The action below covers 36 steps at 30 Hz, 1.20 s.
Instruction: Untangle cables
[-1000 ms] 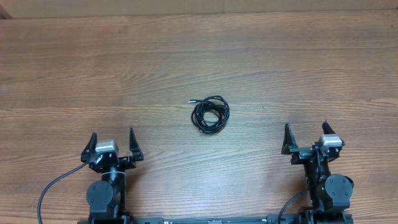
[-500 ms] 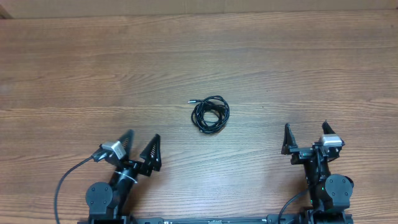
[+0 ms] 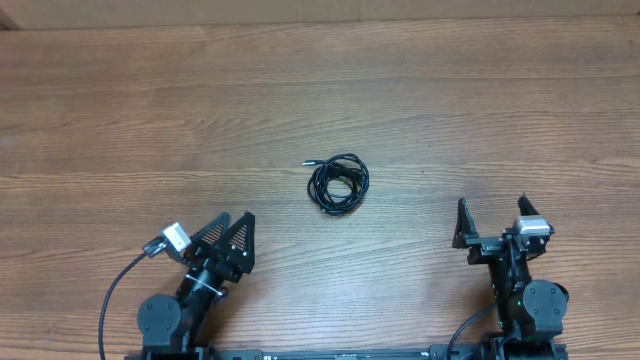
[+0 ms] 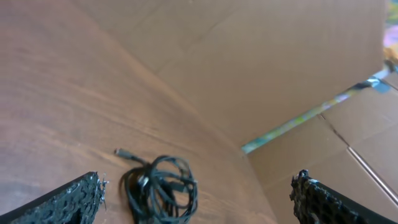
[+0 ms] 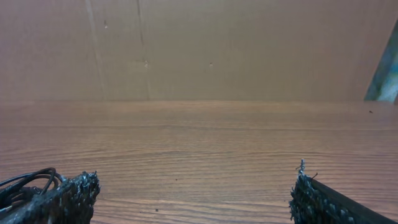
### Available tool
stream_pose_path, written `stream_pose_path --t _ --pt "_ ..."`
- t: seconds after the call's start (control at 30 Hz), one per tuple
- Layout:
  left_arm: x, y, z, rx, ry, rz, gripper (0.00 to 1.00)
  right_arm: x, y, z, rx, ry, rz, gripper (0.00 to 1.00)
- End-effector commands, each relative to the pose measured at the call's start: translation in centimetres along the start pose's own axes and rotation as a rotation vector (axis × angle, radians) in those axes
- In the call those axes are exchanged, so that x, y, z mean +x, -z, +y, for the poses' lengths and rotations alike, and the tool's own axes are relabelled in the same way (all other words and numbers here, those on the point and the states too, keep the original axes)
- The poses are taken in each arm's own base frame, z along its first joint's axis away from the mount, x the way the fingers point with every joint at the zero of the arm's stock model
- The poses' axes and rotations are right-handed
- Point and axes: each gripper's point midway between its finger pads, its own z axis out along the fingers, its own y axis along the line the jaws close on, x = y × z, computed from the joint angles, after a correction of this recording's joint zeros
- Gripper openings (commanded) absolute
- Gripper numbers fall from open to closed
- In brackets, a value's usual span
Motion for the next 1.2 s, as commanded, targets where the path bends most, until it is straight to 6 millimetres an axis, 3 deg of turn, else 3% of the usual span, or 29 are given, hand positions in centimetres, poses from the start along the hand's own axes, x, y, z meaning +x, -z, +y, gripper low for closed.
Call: stream_pose_path --t 0.0,1.17 --pt "0.20 0.01 1.03 -0.044 0.028 -0.002 0.99 0.42 -0.09 0.14 -0.005 -0.003 0.007 1.00" --pt "0.20 0.00 1.02 -0.043 -0.032 0.000 1.00 0.42 -0.09 0.14 -0.005 -0.003 0.007 1.00"
